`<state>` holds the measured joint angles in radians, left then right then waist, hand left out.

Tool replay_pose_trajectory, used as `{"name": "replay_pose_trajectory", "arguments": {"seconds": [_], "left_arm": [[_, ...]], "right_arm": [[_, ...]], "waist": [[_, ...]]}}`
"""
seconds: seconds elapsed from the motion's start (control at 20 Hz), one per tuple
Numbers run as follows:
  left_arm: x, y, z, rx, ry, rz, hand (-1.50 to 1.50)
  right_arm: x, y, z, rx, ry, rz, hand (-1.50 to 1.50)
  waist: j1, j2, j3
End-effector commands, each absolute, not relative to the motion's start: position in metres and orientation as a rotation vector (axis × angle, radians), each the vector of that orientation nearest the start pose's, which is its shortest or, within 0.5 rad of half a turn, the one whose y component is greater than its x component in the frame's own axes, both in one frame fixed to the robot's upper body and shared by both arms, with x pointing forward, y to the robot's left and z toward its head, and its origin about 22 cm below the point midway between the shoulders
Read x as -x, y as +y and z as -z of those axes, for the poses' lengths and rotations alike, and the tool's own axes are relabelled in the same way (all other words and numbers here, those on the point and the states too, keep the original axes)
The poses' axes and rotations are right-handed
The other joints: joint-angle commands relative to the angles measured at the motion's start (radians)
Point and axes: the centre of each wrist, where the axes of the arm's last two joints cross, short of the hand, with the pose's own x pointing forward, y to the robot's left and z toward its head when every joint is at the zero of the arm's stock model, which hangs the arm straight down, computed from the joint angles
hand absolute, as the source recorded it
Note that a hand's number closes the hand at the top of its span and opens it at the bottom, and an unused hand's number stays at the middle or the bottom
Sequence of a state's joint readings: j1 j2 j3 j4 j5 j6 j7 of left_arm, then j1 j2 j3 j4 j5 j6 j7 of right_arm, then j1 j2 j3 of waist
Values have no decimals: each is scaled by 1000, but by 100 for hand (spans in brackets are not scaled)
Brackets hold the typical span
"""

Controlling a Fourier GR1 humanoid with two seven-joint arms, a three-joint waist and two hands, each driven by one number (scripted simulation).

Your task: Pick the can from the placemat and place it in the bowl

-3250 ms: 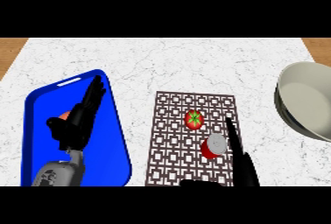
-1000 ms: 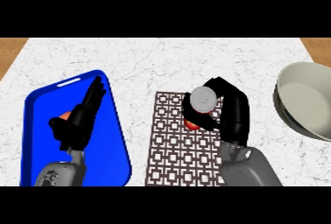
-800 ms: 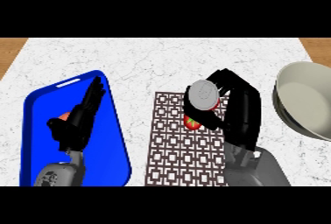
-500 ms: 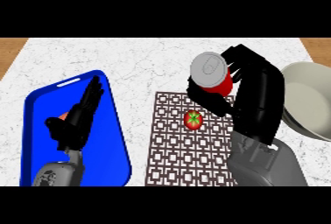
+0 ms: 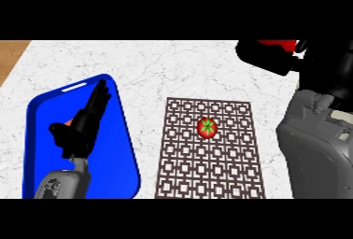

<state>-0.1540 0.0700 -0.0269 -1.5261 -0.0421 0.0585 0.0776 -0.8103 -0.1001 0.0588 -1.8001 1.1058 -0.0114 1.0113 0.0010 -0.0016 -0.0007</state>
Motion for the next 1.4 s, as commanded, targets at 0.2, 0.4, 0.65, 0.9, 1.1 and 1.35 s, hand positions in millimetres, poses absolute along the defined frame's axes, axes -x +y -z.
{"name": "replay_pose_trajectory", "arguments": {"seconds": [0.2, 0.4, 0.65, 0.9, 1.1, 1.35], "left_arm": [[-282, 208, -38, -82, -1614, 105, 0], [-269, 217, -28, -76, -1613, 110, 0], [-270, 216, -35, -51, -1596, 117, 0], [-277, 219, -25, -61, -1590, 105, 0], [-274, 218, -24, -55, -1597, 105, 0], [-264, 217, -28, -46, -1573, 123, 0]], "right_arm": [[-332, -196, -271, 1285, -1400, -122, 150], [-347, -228, -252, 1382, -1266, -192, 150], [-354, -272, -229, 1501, -1184, -245, 150], [-350, -325, -197, 1487, -1152, -166, 150], [-359, -356, -167, 1520, -1076, -216, 150], [-350, -375, -142, 1478, -1012, -190, 150]], "waist": [[-2, 1, 1], [1, 3, 0], [3, 3, 1], [-1, 4, 1], [6, 6, 1], [4, 2, 1]]}}
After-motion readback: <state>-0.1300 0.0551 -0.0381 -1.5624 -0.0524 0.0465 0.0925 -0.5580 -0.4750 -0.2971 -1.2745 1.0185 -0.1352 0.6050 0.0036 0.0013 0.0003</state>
